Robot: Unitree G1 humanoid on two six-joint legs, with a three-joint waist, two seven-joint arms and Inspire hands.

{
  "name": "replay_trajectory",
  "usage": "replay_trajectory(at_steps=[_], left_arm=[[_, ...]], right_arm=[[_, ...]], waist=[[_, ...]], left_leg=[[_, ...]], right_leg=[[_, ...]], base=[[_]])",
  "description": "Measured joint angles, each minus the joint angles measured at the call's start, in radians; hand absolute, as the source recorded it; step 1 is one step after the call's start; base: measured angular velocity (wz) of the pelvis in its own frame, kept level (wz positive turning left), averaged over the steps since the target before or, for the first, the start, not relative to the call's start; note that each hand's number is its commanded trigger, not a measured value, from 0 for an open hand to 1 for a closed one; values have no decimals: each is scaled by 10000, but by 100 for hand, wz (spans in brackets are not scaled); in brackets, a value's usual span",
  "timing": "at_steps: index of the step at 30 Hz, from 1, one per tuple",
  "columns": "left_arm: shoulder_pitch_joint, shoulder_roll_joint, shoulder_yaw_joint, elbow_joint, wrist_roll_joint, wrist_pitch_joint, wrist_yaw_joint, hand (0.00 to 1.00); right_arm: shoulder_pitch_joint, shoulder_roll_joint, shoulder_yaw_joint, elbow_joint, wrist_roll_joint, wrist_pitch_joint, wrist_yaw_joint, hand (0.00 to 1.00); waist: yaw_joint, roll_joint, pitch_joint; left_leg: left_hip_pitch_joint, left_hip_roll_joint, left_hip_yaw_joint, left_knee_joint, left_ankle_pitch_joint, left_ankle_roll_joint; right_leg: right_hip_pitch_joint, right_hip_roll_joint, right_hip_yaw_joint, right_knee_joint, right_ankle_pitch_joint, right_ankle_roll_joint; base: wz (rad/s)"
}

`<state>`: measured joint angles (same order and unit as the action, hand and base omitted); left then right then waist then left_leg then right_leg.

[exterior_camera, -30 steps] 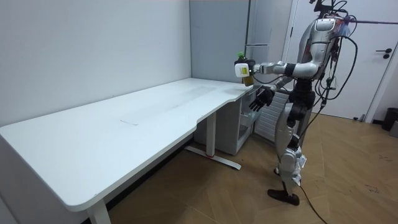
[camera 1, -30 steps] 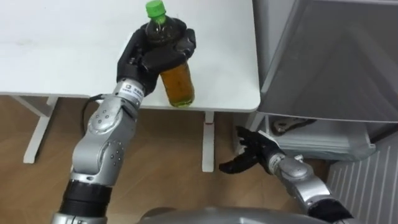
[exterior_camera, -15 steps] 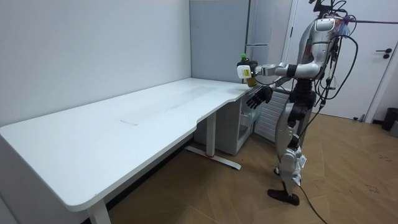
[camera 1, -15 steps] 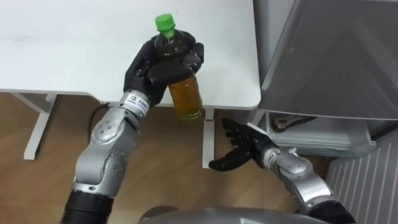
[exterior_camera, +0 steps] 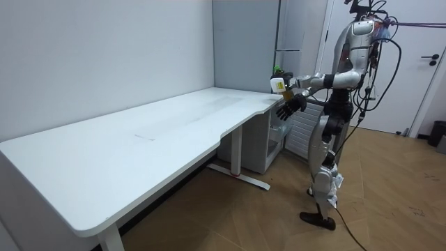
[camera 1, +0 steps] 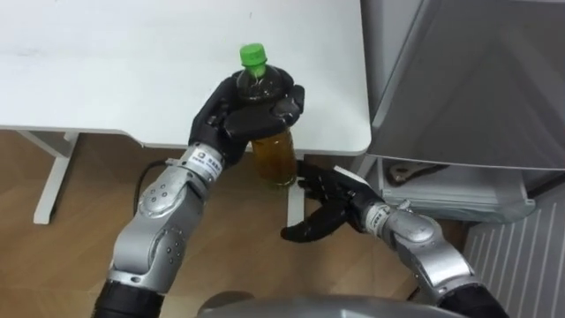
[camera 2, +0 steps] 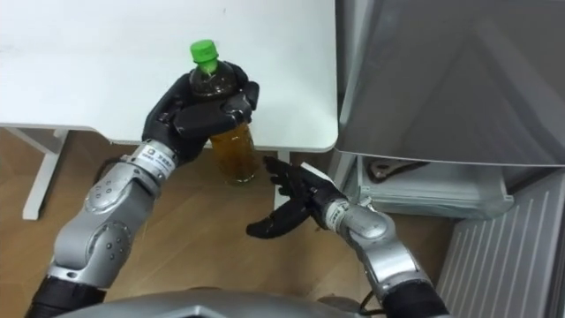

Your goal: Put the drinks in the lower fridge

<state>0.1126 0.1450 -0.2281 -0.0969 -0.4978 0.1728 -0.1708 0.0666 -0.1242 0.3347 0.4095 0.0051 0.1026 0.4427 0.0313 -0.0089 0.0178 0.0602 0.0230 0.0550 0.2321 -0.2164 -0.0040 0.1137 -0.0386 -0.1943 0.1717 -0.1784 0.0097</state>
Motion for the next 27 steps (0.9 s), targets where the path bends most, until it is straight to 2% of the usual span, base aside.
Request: replay_trajectory(at_steps=[2,8,11,15,20,26,27], left_arm=[[8,93,-176,2,-1,0,-175,100],[178,657,-732,27,105,9,-915,100],[391,668,-721,81,87,12,-1146,100],[391,665,-723,610,58,12,-1290,100],[394,685,-691,673,172,11,-1608,100],[394,683,-909,672,581,9,-1753,100],[394,683,-935,672,604,9,-1754,100]], right_arm=[[-11,-12,-3,2,389,19,305,0],[-12,-43,96,0,2068,101,896,0],[-16,-97,302,-2,2513,212,1235,0],[-55,-120,575,-93,3170,303,1632,0],[-54,-238,588,-328,3850,536,1760,0],[-52,-441,703,-343,4321,660,1801,0],[-52,-448,714,-343,4335,660,1801,36]], waist=[[1,-79,52],[-6,-130,29],[18,-145,16],[33,-170,-1],[26,-145,-26],[8,73,-167],[8,86,-164]], left_leg=[[19,0,8,-25,0,1],[1,-10,7,-51,1,3],[8,-5,14,-15,1,3],[9,0,12,-7,1,2],[-10,-12,-7,22,-1,3],[26,-5,-22,6,-2,5],[34,-2,-22,6,-2,5]], right_leg=[[44,-5,-9,1,-1,1],[16,-1,15,-11,-7,9],[-14,1,26,1,-6,9],[-6,-3,-9,11,-6,8],[52,-16,-54,20,-4,10],[60,-11,-67,76,-4,10],[59,-11,-66,97,-4,10]], base=[[0],[0],[-1],[0],[1],[0],[0]])
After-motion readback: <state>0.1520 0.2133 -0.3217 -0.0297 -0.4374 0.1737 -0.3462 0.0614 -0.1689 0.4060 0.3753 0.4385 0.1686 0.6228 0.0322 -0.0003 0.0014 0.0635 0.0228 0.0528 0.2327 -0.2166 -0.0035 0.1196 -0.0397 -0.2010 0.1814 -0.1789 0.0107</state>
